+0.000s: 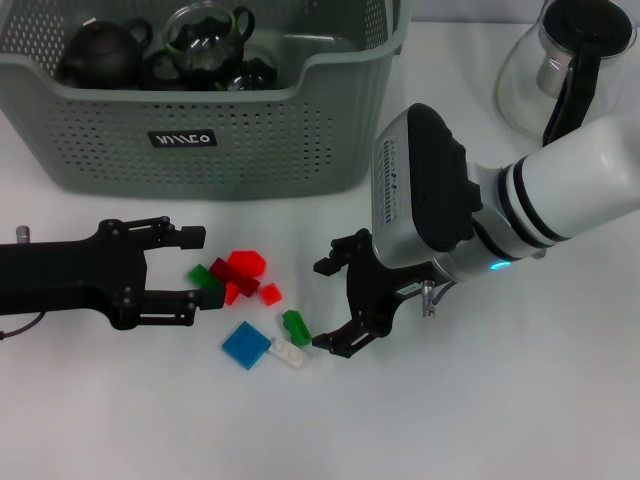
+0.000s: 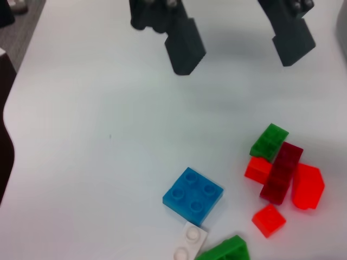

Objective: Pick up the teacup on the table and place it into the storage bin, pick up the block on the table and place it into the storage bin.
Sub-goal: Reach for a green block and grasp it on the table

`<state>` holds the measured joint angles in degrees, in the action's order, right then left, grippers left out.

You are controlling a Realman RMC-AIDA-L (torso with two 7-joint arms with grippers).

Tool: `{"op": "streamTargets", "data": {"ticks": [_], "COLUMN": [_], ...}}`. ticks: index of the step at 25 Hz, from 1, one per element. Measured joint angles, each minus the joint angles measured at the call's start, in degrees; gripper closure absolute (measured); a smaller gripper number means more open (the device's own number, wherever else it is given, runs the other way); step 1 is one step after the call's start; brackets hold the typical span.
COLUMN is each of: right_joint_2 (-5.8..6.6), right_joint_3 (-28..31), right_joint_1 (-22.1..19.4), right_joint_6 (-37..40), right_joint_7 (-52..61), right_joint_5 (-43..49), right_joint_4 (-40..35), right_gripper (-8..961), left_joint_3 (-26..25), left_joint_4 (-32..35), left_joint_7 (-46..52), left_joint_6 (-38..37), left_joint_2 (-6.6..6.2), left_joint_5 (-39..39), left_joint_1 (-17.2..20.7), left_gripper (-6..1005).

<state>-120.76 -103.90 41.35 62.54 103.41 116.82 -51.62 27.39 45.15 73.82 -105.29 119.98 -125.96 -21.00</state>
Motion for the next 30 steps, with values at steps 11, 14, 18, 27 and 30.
{"op": "streamTargets", "data": {"ticks": [11, 14, 18, 27, 30], "right_joint_2": [-0.09, -0.12, -0.26, -0.26, -0.26], "right_joint_3": [-1.31, -1.67, -3.00, -5.07, -5.16], "right_joint_1": [0.06, 0.25, 1.00, 2.26, 2.44], "right_joint_6": [-0.53, -1.15, -3.26, -5.04, -5.13], "right_joint_7": [-1.87, -1.88, -1.58, -1.42, -1.40], "right_joint_5": [-0.11, -0.11, -0.67, -2.74, -2.91], "right_joint_4": [0.29, 0.67, 1.80, 3.29, 3.37], "right_gripper": [27, 32, 38, 52, 57], "left_joint_3": [-0.08, -0.06, -0.06, -0.06, -0.06], "left_joint_4": [-0.28, -0.28, -0.27, -0.23, -0.23], "left_joint_7": [0.84, 0.85, 0.88, 0.88, 0.88], "left_joint_6": [-0.10, -0.10, -0.04, 0.03, 0.03], "left_joint_2": [0.10, 0.09, 0.08, 0.08, 0.08], "left_joint_5": [0.30, 0.31, 0.31, 0.30, 0.29], "left_joint_1": [0.16, 0.08, 0.03, -0.01, -0.01], "left_gripper": [171, 171, 171, 171, 171]}}
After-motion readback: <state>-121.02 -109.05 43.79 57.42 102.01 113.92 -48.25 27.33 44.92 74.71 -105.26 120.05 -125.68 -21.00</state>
